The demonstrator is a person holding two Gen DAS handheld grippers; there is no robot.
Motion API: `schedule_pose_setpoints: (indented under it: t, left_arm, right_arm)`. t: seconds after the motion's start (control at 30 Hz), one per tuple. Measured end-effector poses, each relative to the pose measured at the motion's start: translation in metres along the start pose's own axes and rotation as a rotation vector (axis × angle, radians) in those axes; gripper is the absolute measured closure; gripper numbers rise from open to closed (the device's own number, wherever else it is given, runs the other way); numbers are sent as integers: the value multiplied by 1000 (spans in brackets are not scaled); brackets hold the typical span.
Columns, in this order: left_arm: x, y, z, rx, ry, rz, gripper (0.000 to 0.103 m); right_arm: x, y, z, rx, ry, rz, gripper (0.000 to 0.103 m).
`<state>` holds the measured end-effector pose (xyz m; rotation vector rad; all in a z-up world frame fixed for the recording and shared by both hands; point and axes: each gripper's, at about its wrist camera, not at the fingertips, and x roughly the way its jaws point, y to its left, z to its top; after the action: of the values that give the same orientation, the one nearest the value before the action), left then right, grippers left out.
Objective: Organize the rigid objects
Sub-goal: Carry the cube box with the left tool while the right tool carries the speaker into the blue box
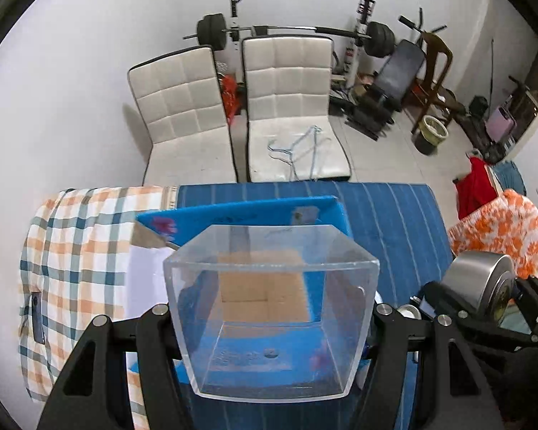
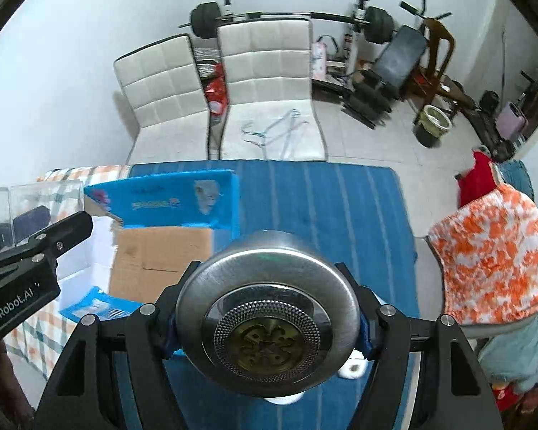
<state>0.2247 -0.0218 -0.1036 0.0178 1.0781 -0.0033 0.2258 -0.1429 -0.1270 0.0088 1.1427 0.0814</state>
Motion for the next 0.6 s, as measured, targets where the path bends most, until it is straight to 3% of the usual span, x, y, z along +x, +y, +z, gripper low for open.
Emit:
schedule_pose_setpoints:
  t: [0.17, 0.33, 0.6]
  left_arm:
    - [22, 44, 3, -33, 30, -1, 41]
    - [77, 86, 2, -92, 131, -27, 41]
    - [152, 113, -14, -126, 266, -20, 41]
  right_arm:
    - [35, 38, 20, 18, 39, 37, 30]
    - [111, 55, 33, 50, 165, 90, 30]
    - [224, 97, 27, -12, 308, 88, 30]
